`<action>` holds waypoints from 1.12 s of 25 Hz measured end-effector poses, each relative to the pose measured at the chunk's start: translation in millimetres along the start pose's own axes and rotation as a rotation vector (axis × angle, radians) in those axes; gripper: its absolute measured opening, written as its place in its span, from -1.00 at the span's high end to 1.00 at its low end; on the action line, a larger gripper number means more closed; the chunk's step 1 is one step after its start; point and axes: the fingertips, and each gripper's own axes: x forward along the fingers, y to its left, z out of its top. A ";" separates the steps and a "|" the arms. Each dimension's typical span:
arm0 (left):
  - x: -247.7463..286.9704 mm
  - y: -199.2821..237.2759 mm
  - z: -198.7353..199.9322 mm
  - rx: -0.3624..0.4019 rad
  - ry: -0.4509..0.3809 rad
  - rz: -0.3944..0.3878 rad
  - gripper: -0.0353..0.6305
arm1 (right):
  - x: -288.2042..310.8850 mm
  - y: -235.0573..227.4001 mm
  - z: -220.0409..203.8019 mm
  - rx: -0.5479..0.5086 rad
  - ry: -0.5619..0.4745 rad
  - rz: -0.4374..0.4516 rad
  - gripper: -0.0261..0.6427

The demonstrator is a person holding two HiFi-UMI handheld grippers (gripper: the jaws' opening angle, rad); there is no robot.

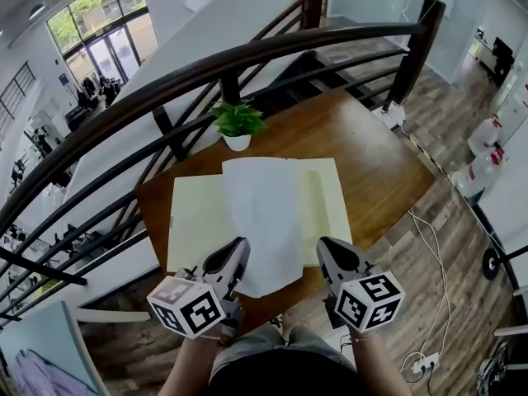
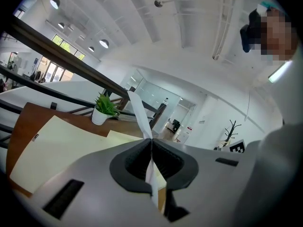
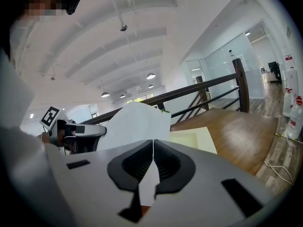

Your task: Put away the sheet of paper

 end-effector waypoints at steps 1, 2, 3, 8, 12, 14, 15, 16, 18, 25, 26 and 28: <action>3.7 4.6 2.5 -0.004 0.001 -0.002 0.82 | 5.9 -1.0 1.5 0.000 0.003 -0.001 0.84; 6.9 9.4 3.7 -0.010 0.003 -0.002 0.82 | 11.4 -1.5 2.3 0.000 0.007 -0.002 0.84; 9.3 14.4 3.8 -0.017 0.008 -0.001 0.82 | 16.4 -1.4 2.3 -0.001 0.013 -0.002 0.84; 18.7 36.1 6.8 -0.044 0.015 0.006 0.82 | 35.5 0.2 0.2 0.003 0.042 0.000 0.84; 21.5 44.9 7.6 -0.075 0.014 0.007 0.82 | 45.0 1.7 -1.1 0.000 0.067 0.006 0.84; 22.4 47.6 7.5 -0.081 0.017 0.011 0.82 | 48.5 2.1 -0.3 -0.002 0.075 0.012 0.84; 22.9 49.0 7.2 -0.083 0.019 0.013 0.82 | 50.1 2.1 -0.1 -0.003 0.079 0.015 0.84; 23.3 50.6 6.9 -0.083 0.020 0.014 0.82 | 51.9 2.2 -0.4 -0.003 0.084 0.019 0.84; 23.4 54.2 6.1 -0.086 0.024 0.022 0.82 | 54.9 2.5 -1.5 -0.003 0.095 0.026 0.84; 23.6 66.9 11.2 -0.096 0.012 0.064 0.82 | 66.3 4.4 -2.7 -0.013 0.131 0.065 0.84; 23.3 68.9 12.5 -0.095 0.011 0.073 0.82 | 68.1 4.4 -2.4 -0.013 0.135 0.071 0.84; 22.6 74.7 14.3 -0.095 0.007 0.094 0.82 | 72.6 4.1 -3.0 -0.014 0.145 0.084 0.84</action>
